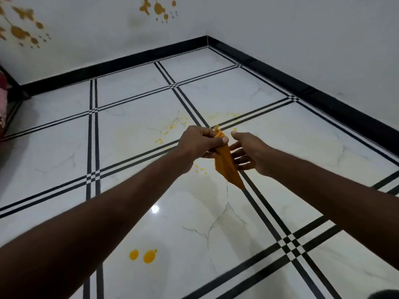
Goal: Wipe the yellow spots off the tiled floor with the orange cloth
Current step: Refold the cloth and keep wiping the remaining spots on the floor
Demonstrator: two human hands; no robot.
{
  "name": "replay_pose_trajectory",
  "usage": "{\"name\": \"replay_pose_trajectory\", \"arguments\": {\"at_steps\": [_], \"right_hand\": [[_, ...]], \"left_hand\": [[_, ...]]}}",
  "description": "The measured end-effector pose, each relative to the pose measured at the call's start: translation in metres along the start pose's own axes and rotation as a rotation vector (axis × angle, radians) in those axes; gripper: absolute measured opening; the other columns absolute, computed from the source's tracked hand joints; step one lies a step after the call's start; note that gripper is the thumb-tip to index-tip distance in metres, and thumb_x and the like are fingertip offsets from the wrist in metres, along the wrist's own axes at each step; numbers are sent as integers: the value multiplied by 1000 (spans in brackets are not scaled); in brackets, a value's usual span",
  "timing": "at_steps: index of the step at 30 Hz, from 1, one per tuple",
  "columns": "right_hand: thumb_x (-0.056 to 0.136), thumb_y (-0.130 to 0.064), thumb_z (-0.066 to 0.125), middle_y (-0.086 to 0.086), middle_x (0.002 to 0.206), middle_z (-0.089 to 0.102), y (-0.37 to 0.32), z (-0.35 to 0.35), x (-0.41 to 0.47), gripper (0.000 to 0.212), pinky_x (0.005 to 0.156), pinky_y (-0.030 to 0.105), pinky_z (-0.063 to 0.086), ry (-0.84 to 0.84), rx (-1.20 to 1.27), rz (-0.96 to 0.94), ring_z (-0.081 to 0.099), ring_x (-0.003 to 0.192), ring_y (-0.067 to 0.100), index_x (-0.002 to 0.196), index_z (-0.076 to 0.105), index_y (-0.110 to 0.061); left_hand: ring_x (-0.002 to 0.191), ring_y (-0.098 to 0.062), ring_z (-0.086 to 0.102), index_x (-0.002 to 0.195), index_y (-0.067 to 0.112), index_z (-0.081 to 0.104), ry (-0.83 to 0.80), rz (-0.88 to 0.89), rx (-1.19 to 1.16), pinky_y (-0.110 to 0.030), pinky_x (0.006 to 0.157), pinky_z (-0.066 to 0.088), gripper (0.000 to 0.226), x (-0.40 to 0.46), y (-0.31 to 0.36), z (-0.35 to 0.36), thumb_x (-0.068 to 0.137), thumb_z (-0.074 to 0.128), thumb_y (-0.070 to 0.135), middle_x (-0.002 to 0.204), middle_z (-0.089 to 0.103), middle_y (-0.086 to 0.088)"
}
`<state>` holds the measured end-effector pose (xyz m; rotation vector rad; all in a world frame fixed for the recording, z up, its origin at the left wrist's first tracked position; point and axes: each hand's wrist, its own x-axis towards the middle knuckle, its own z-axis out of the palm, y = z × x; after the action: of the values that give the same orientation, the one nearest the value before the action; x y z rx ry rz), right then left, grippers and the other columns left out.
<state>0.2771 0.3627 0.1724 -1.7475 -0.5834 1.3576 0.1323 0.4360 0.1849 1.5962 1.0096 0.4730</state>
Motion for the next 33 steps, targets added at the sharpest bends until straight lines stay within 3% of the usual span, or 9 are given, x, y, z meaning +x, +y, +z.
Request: {"name": "replay_pose_trajectory", "arguments": {"at_steps": [5,9,13,15,17,20,24,29,33], "right_hand": [[106,-34,45,18,101,72,-18,-7,-13,39,68,43,56,-31,119,65,70,84,31,118,64,-2],[104,-12,41,16,94,67,-13,-13,-14,30,73,45,58,16,209,45,65,80,28,117,66,-3],[106,-23,50,14,104,70,-10,-23,-18,24,82,44,57,-20,101,-78,65,97,29,111,68,-8],[105,-31,51,14,115,70,-12,-26,-21,31,82,41,57,-60,60,-129,65,105,30,120,66,-8],[105,-36,50,14,120,70,-14,-30,-22,37,85,43,58,-107,83,-154,66,109,31,125,66,-9],[106,-38,48,14,119,72,-17,-34,-26,39,88,48,58,-173,188,-135,68,108,32,125,67,-11],[107,-32,48,12,107,70,-11,-31,-30,27,72,44,56,-90,142,-61,66,95,29,116,67,-14],[107,-26,45,22,120,65,3,-26,-28,34,82,47,56,98,81,98,65,107,38,126,58,-1],[105,-33,50,25,112,70,2,-18,-28,42,76,42,60,75,95,56,71,98,37,118,62,5]], "left_hand": [[76,-20,71,100,3,77,-115,5,21,-25,70,60,26,-1,11,11,83,80,22,93,76,-21],[73,-16,71,99,9,80,-191,26,114,-24,68,60,20,-6,17,16,85,78,23,88,78,-13],[78,-19,68,98,2,76,56,-10,82,-24,64,59,26,-1,7,8,91,70,27,91,75,-14],[96,-22,68,111,6,69,85,-126,41,-32,79,59,34,7,-3,0,92,67,35,113,71,-15],[118,-28,61,128,14,60,-57,-311,-120,-44,98,54,49,13,-14,-5,94,59,50,131,61,-15],[127,-35,57,140,22,51,-263,-399,-376,-57,107,44,63,15,-33,-10,91,50,62,140,57,-13],[120,-34,63,135,16,57,-148,-299,-344,-49,98,54,47,8,-29,-21,94,63,40,133,64,-12],[93,-22,70,108,11,75,95,-101,-134,-26,68,59,27,6,-3,-28,84,78,24,106,73,-10],[94,-16,65,108,26,77,224,178,260,-28,75,58,27,0,16,-5,81,78,22,101,71,0]]}}
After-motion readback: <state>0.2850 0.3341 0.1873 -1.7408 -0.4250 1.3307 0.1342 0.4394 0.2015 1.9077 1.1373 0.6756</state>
